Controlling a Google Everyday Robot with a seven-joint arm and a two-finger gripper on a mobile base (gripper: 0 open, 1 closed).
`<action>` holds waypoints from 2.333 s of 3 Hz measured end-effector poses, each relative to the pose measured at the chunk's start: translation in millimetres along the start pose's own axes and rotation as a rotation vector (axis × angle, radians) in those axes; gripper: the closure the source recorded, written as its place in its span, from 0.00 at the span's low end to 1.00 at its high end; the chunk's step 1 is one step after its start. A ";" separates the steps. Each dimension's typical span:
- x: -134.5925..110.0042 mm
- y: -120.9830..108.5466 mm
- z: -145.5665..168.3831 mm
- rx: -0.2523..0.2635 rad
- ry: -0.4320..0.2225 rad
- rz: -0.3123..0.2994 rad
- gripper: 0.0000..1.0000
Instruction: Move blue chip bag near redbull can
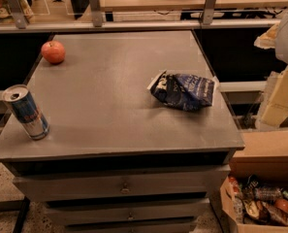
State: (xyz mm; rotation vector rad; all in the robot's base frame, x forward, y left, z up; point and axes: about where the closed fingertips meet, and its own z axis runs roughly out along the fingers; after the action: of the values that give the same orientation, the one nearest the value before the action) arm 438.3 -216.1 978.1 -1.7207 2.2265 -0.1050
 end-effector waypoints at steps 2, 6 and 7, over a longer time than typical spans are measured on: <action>-2.5 -4.7 0.7 0.003 -0.008 -0.016 0.00; -30.9 -49.4 119.7 -0.051 -0.024 -0.175 0.00; -38.5 -53.7 136.7 -0.076 -0.062 -0.199 0.17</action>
Offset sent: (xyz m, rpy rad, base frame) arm 0.0115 0.0014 -0.0036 0.0050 0.0076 0.0397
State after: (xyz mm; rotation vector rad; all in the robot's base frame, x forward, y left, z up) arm 537.4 -175.1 870.6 -1.9554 2.0354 -0.0122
